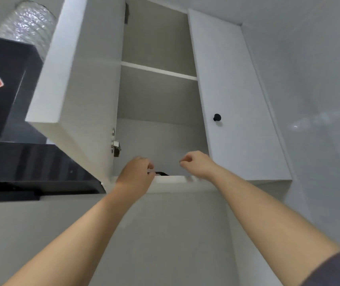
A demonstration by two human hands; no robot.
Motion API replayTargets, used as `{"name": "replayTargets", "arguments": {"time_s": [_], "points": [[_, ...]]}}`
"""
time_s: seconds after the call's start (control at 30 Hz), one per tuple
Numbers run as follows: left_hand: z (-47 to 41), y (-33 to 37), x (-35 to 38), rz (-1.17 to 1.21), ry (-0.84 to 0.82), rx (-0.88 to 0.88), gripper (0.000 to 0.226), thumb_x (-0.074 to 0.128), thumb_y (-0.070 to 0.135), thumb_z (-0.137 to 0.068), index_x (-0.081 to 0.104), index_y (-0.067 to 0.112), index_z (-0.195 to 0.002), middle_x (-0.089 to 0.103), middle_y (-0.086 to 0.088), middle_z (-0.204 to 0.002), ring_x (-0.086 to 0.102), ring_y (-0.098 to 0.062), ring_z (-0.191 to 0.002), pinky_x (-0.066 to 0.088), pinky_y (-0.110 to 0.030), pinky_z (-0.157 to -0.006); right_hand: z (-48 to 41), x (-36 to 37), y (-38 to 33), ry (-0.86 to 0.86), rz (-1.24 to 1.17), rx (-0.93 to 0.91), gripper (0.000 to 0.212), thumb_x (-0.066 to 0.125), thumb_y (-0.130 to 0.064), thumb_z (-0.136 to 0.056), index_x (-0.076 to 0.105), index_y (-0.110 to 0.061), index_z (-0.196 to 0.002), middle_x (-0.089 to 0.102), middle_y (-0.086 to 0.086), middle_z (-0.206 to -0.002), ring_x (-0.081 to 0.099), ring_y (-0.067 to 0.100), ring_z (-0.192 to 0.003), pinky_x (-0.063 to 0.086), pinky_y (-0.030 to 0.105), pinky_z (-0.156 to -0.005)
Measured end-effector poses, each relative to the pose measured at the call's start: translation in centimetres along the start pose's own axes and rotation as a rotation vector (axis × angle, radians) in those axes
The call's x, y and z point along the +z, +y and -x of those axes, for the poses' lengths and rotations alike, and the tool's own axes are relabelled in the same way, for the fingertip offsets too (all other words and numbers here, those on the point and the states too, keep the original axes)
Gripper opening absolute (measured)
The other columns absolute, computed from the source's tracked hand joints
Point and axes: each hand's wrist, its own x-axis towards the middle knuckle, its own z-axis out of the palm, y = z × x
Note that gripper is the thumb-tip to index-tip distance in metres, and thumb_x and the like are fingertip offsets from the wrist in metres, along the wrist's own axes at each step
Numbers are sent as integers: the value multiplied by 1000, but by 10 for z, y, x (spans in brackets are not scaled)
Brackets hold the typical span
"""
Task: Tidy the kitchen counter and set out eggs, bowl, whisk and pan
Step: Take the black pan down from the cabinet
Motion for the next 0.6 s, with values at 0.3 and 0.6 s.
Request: {"name": "replayTargets", "arguments": {"time_s": [0.3,0.6], "points": [[-27,-1,-3,-289,-166,61,20,55,31,-92,71,22,-87,67,-2,-89,60,-24,-86,45,-29,-69,-44,4,3,-187,141,182,16,52,-24,-91,57,-8,-94,63,10,-100,55,24,-69,42,23,-58],[-33,2,0,-467,43,76,35,40,32,-101,64,9,-90,64,-13,-87,61,-32,-84,37,-30,-63,-64,7,4,-167,-694,540,62,50,-15,-98,18,-6,-150,31,24,-150,60,38,-114,49,43,-99]]}}
